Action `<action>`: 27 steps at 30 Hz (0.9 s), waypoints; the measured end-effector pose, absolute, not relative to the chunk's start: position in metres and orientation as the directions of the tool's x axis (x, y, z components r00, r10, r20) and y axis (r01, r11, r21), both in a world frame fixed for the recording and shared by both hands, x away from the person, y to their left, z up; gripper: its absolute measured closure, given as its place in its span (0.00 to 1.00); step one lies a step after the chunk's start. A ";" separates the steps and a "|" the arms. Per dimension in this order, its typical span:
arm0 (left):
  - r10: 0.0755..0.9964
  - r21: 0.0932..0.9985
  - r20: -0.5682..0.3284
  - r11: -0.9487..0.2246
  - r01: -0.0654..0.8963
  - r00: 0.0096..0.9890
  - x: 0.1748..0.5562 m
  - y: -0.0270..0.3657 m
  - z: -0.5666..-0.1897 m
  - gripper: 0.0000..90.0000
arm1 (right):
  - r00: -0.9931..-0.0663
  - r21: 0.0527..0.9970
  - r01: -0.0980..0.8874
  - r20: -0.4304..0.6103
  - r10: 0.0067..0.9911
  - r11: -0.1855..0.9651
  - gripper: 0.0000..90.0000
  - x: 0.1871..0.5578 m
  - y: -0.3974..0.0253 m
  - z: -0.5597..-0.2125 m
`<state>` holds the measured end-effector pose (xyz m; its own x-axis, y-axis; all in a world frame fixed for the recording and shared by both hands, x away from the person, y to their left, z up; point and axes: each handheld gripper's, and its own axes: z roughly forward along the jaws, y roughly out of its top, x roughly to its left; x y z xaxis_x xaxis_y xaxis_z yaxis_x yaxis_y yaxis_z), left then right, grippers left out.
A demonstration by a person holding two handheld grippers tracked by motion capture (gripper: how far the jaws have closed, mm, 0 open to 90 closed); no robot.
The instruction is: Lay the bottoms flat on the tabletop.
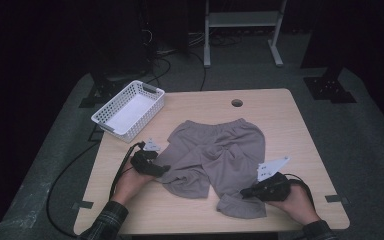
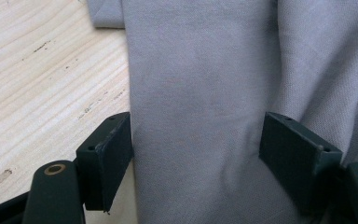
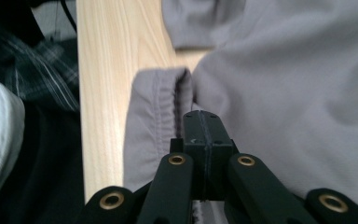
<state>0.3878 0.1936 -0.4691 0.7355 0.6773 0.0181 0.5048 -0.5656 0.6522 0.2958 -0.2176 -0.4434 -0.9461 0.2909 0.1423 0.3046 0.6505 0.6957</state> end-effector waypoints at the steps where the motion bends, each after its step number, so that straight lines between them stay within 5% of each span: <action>1: 0.677 0.653 0.017 -0.565 0.504 0.736 0.388 0.194 -0.469 0.28 | -0.946 0.682 0.307 0.144 0.289 0.664 0.99 0.297 -0.215 -0.446; 13: 0.678 0.653 0.018 -0.565 0.505 0.735 0.388 0.194 -0.469 0.28 | -0.941 0.638 0.327 0.156 0.299 0.697 0.99 0.309 -0.204 -0.463; 27: 0.679 0.653 0.022 -0.566 0.504 0.733 0.387 0.193 -0.469 0.28 | -0.962 0.625 0.239 0.258 0.092 0.743 0.98 0.261 -0.192 -0.458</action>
<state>0.3871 0.1931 -0.4691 0.7334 0.6794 0.0224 0.5040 -0.5657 0.6527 0.2608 -0.1920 -0.4580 -0.9617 0.0915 0.2582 0.2387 0.7428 0.6255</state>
